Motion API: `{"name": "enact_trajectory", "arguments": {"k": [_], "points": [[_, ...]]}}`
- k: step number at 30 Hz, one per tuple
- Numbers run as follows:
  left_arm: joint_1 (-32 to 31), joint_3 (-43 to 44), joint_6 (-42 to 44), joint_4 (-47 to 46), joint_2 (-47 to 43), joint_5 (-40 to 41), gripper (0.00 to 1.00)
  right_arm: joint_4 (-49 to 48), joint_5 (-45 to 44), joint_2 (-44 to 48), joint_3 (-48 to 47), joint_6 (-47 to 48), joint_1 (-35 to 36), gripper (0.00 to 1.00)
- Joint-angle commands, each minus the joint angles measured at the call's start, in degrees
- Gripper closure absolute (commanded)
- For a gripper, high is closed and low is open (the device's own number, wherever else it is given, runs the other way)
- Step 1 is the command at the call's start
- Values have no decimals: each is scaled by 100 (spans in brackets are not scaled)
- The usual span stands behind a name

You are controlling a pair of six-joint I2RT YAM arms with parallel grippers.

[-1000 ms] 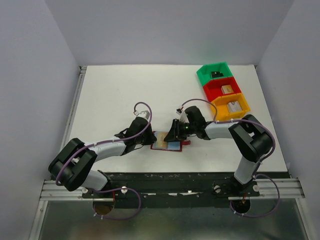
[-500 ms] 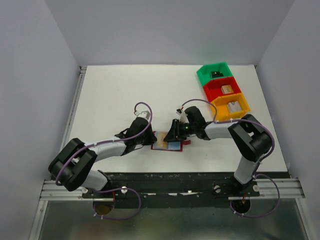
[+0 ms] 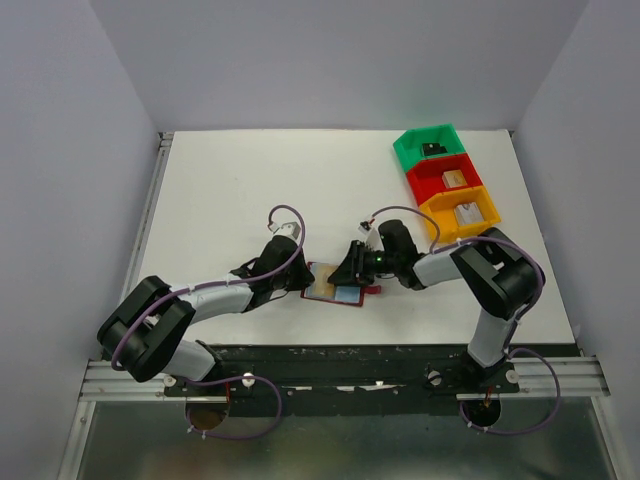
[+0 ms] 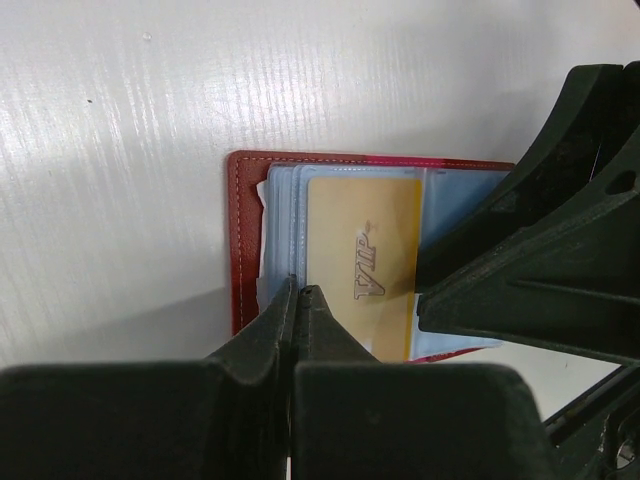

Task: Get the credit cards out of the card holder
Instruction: Remove the credit card from the card holder.

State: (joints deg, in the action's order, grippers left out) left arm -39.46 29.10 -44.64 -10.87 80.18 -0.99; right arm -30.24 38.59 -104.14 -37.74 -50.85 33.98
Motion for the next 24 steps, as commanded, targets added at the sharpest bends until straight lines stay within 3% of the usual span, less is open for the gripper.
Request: {"name": "enact_trajectory", "arguments": {"k": [1,10,24], "points": [[-53,-142,-45,68,77,56,100,-930,368,-142,108,-337,-40,57],[-79,-159,-36,-11,103,47,100,-1414,562,-370,65,-628,-58,57],[-149,-133,87,-336,252,-287,100,-1169,650,-528,-190,-602,-58,57]]}}
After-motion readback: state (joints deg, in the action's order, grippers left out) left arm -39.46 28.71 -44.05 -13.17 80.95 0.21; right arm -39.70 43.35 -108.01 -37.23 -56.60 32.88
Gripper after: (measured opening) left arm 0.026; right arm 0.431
